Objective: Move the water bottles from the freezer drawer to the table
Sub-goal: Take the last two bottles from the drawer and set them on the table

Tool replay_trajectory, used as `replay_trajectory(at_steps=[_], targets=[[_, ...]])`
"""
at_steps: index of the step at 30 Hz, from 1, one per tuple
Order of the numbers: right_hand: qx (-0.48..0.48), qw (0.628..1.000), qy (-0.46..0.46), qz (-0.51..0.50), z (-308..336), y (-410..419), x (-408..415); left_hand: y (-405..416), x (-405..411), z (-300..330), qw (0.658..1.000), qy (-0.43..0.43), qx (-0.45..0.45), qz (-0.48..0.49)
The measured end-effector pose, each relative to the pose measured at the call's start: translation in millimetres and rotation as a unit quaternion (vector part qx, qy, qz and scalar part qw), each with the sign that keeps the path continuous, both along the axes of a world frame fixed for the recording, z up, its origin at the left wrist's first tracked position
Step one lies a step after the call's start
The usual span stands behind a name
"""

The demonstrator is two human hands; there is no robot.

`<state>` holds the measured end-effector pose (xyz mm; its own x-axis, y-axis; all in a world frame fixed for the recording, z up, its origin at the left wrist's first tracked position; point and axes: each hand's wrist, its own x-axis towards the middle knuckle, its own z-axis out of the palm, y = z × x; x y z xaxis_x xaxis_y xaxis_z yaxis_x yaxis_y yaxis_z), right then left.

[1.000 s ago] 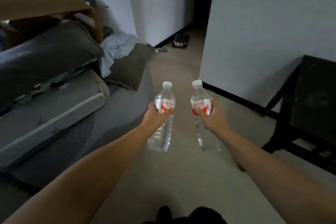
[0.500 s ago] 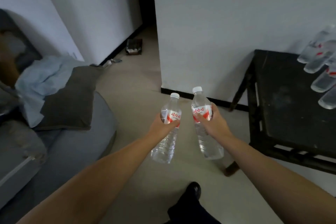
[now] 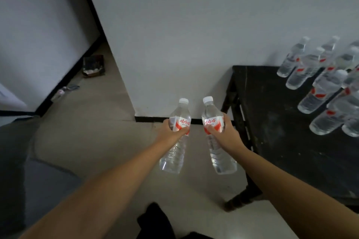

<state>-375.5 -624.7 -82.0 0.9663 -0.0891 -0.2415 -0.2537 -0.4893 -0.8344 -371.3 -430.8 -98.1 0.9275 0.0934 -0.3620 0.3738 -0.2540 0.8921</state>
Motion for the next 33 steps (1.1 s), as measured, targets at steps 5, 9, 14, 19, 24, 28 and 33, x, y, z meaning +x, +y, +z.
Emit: replay_trajectory(at_steps=[5,9,14,19,24,28,33], targets=[[-0.002,0.998,-0.002,-0.057,-8,-16,63,-18,91,-9,0.995,0.006,0.042,-0.085],[0.003,0.991,-0.009,-0.136,-10,-26,128,-31,182,-11,0.986,-0.005,0.051,-0.157],[0.038,0.968,-0.013,-0.248,1,-26,197,-48,290,5,0.970,-0.016,0.048,-0.237],[0.042,0.944,-0.018,-0.327,10,-29,234,-74,357,14,0.949,-0.029,0.051,-0.310],[0.033,0.921,-0.002,-0.389,10,-47,254,-108,388,13,0.929,-0.021,0.036,-0.368],[0.028,0.905,-0.008,-0.424,12,-68,267,-138,412,11,0.914,-0.020,0.030,-0.405],[0.041,0.887,-0.033,-0.459,15,-108,296,-186,453,5,0.901,-0.014,0.030,-0.433]])
